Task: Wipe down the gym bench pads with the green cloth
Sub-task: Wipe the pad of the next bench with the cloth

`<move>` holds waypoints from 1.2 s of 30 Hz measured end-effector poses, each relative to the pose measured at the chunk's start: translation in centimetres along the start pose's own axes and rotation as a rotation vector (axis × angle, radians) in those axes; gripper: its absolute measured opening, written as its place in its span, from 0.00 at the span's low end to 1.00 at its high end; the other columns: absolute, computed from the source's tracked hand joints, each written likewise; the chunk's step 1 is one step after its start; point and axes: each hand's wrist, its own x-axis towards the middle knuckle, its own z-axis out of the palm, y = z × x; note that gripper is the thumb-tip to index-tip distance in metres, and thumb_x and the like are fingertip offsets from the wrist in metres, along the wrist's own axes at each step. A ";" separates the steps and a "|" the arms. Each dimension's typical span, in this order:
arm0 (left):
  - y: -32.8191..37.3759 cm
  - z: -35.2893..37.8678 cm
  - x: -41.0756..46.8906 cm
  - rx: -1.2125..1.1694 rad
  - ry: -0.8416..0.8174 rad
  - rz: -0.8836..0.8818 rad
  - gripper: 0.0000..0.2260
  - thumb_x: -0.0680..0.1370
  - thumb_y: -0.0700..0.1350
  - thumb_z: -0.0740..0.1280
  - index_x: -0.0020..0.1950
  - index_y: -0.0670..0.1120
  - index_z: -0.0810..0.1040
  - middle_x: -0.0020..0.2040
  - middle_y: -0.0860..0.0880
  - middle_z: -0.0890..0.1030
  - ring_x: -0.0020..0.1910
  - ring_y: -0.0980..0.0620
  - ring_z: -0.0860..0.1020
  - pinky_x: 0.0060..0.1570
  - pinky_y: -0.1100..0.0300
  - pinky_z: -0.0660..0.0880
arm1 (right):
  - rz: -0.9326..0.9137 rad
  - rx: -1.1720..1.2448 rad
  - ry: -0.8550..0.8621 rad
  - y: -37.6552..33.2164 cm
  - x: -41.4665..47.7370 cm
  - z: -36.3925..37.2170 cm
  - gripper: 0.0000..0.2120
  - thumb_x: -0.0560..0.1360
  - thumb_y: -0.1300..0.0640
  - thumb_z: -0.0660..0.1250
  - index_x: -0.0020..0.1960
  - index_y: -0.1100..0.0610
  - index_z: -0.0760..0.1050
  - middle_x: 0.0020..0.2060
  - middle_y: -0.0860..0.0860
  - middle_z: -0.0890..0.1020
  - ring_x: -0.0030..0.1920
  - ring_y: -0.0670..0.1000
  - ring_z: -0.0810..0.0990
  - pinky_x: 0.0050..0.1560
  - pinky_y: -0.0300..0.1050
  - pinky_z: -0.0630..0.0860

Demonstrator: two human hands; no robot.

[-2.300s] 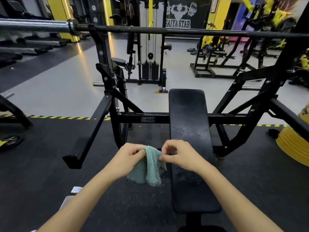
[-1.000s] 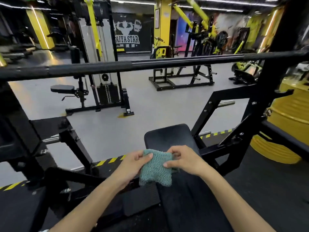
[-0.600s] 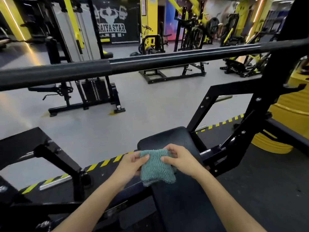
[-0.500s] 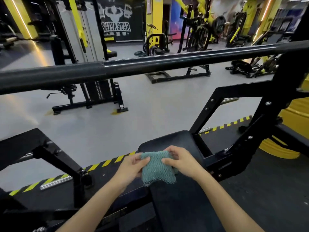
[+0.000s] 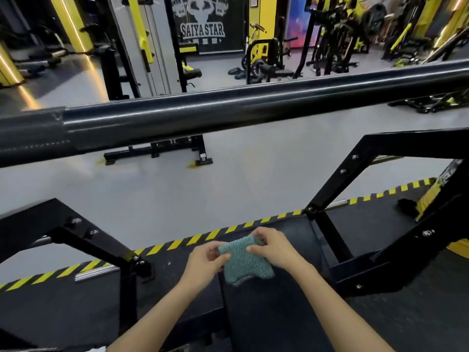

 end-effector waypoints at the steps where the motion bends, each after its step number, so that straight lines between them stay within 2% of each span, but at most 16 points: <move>1: -0.3 0.0 0.5 0.031 0.035 0.013 0.10 0.76 0.35 0.70 0.46 0.52 0.83 0.44 0.49 0.86 0.46 0.50 0.84 0.44 0.57 0.80 | 0.010 -0.027 0.010 0.2 0.6 0.3 0.10 0.71 0.53 0.73 0.50 0.51 0.76 0.49 0.51 0.81 0.52 0.51 0.78 0.50 0.44 0.73; 3: -0.6 0.0 1.3 0.093 0.104 0.052 0.13 0.76 0.35 0.70 0.44 0.55 0.83 0.43 0.53 0.86 0.46 0.54 0.84 0.46 0.58 0.80 | 0.021 -0.079 0.020 0.5 1.6 0.7 0.13 0.72 0.51 0.72 0.54 0.53 0.76 0.52 0.50 0.79 0.55 0.50 0.75 0.49 0.43 0.70; 6: -0.9 0.1 2.0 0.186 0.149 0.128 0.14 0.75 0.36 0.71 0.43 0.57 0.81 0.41 0.63 0.84 0.44 0.64 0.82 0.46 0.71 0.75 | 0.021 -0.106 0.039 0.7 2.6 1.0 0.10 0.73 0.50 0.72 0.51 0.51 0.75 0.49 0.48 0.77 0.51 0.48 0.74 0.47 0.44 0.70; 8: -1.1 0.2 2.2 0.216 0.162 0.176 0.13 0.75 0.36 0.71 0.44 0.56 0.81 0.41 0.65 0.83 0.44 0.65 0.81 0.45 0.74 0.74 | 0.026 -0.138 0.051 1.0 3.1 1.1 0.09 0.73 0.50 0.71 0.49 0.50 0.73 0.48 0.48 0.77 0.49 0.49 0.74 0.48 0.45 0.71; 10: -1.4 0.2 2.3 0.254 0.200 0.237 0.13 0.75 0.35 0.71 0.48 0.54 0.81 0.43 0.63 0.84 0.47 0.66 0.80 0.47 0.73 0.74 | 0.029 -0.177 0.113 1.4 3.4 1.6 0.11 0.74 0.51 0.70 0.54 0.52 0.74 0.52 0.49 0.78 0.53 0.50 0.75 0.53 0.48 0.73; 14: -2.9 0.2 1.6 0.400 0.252 0.362 0.20 0.76 0.36 0.70 0.60 0.58 0.76 0.58 0.64 0.77 0.60 0.67 0.73 0.59 0.76 0.66 | -0.144 -0.356 0.461 2.4 1.6 3.9 0.17 0.75 0.51 0.67 0.63 0.51 0.72 0.58 0.45 0.76 0.61 0.48 0.72 0.61 0.46 0.65; 17: -4.5 0.1 0.5 0.510 0.219 0.388 0.21 0.77 0.37 0.69 0.68 0.52 0.74 0.68 0.62 0.70 0.68 0.70 0.64 0.66 0.77 0.57 | -0.310 -0.434 0.563 3.3 -0.5 6.2 0.18 0.73 0.55 0.63 0.63 0.50 0.72 0.59 0.44 0.76 0.64 0.46 0.71 0.67 0.49 0.63; 19: -5.7 0.3 -0.2 0.578 0.165 0.396 0.23 0.78 0.38 0.68 0.72 0.51 0.71 0.73 0.61 0.65 0.71 0.72 0.58 0.69 0.75 0.53 | -0.351 -0.447 0.550 4.2 -1.6 7.5 0.19 0.72 0.58 0.64 0.63 0.50 0.72 0.61 0.43 0.75 0.65 0.45 0.71 0.69 0.53 0.61; 21: -6.5 0.6 -0.8 0.640 0.090 0.390 0.26 0.79 0.41 0.66 0.75 0.53 0.66 0.76 0.61 0.59 0.75 0.68 0.53 0.74 0.67 0.54 | -0.335 -0.438 0.534 5.0 -2.1 8.3 0.20 0.72 0.59 0.66 0.63 0.49 0.72 0.61 0.43 0.74 0.65 0.44 0.71 0.69 0.55 0.61; 23: -6.9 0.8 -1.1 0.713 0.017 0.364 0.28 0.81 0.44 0.63 0.78 0.55 0.55 0.78 0.61 0.51 0.77 0.66 0.46 0.77 0.59 0.52 | -0.309 -0.443 0.523 5.4 -2.2 8.5 0.20 0.72 0.59 0.65 0.63 0.49 0.72 0.61 0.42 0.74 0.66 0.44 0.70 0.68 0.58 0.63; 25: -6.9 1.0 -1.3 0.803 -0.029 0.330 0.31 0.82 0.47 0.60 0.76 0.58 0.43 0.78 0.63 0.41 0.76 0.66 0.38 0.77 0.59 0.45 | -0.314 -0.462 0.522 5.6 -2.2 8.3 0.19 0.73 0.58 0.61 0.64 0.49 0.72 0.64 0.43 0.74 0.69 0.45 0.68 0.69 0.59 0.62; 27: -6.7 1.2 -1.6 0.878 -0.034 0.308 0.32 0.83 0.48 0.58 0.75 0.59 0.37 0.76 0.64 0.34 0.74 0.66 0.32 0.74 0.61 0.39 | -0.346 -0.505 0.493 5.3 -2.0 8.1 0.22 0.74 0.57 0.57 0.68 0.50 0.70 0.70 0.45 0.70 0.74 0.47 0.62 0.73 0.56 0.56; 29: -6.7 1.1 -1.7 0.946 -0.017 0.304 0.33 0.83 0.49 0.56 0.75 0.58 0.33 0.75 0.64 0.30 0.73 0.65 0.29 0.73 0.61 0.35 | -0.379 -0.558 0.426 4.9 -1.5 8.4 0.26 0.76 0.57 0.55 0.75 0.51 0.63 0.76 0.46 0.61 0.77 0.49 0.55 0.75 0.55 0.50; 31: -7.0 1.0 -1.5 0.995 -0.008 0.305 0.34 0.83 0.49 0.55 0.74 0.58 0.31 0.74 0.63 0.28 0.73 0.64 0.28 0.73 0.60 0.34 | -0.373 -0.616 0.362 4.8 -0.7 9.3 0.28 0.78 0.54 0.54 0.78 0.52 0.56 0.78 0.47 0.55 0.78 0.50 0.51 0.74 0.56 0.50; 36: -7.7 0.7 -1.3 1.021 -0.007 0.335 0.37 0.82 0.49 0.55 0.71 0.59 0.24 0.73 0.63 0.25 0.72 0.64 0.28 0.74 0.57 0.32 | -0.318 -0.680 0.327 5.5 0.8 10.5 0.28 0.80 0.49 0.52 0.79 0.50 0.53 0.78 0.44 0.54 0.78 0.47 0.51 0.73 0.58 0.51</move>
